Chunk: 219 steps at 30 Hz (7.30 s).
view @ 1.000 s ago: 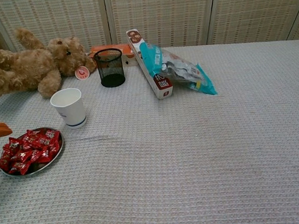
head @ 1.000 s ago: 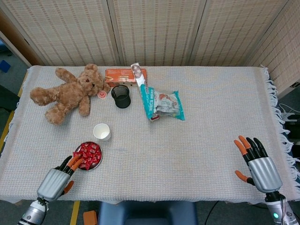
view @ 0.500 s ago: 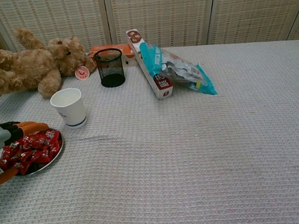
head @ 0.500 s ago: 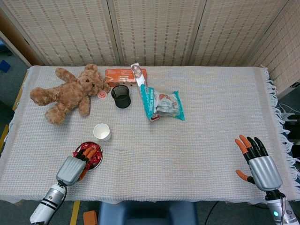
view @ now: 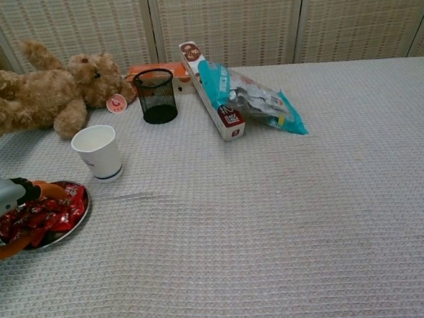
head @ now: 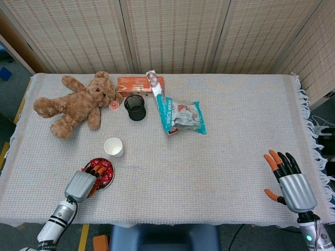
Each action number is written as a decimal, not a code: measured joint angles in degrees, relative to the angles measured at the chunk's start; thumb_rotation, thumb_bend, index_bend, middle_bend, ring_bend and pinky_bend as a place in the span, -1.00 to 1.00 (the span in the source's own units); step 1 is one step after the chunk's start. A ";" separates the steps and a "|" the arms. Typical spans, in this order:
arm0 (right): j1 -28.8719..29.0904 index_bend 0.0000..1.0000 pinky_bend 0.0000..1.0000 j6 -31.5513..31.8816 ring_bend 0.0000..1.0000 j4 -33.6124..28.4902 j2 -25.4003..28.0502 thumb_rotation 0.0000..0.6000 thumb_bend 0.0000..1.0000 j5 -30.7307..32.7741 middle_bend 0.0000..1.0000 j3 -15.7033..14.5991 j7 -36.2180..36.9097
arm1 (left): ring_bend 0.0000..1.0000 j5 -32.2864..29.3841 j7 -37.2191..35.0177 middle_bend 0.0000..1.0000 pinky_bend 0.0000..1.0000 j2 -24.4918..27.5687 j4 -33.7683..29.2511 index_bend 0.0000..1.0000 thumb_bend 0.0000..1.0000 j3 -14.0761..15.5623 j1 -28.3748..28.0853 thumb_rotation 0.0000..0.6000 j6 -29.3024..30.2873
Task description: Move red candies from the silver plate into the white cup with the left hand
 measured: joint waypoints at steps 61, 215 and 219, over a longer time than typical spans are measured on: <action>0.04 -1.00 -1.00 -1.35 -1.00 -1.34 1.00 1.00 -0.86 0.12 -1.00 -0.46 -0.90 | 0.11 3.18 -4.57 0.21 0.98 -2.91 5.73 0.24 -0.11 0.84 -3.15 1.00 5.91; -1.58 -1.00 -1.00 1.20 -1.00 -2.02 1.81 1.00 -0.87 -4.70 -1.00 -2.37 -1.27 | 0.15 2.88 -6.83 0.22 0.98 -5.82 11.56 0.21 -0.20 2.31 4.33 1.00 13.06; -1.55 -1.00 -1.00 1.11 -1.00 -2.04 1.86 1.00 -0.86 -4.59 -1.00 -2.33 -1.19 | 0.15 3.11 -7.32 0.23 0.98 -5.57 11.20 0.21 -0.18 2.30 4.33 1.00 13.14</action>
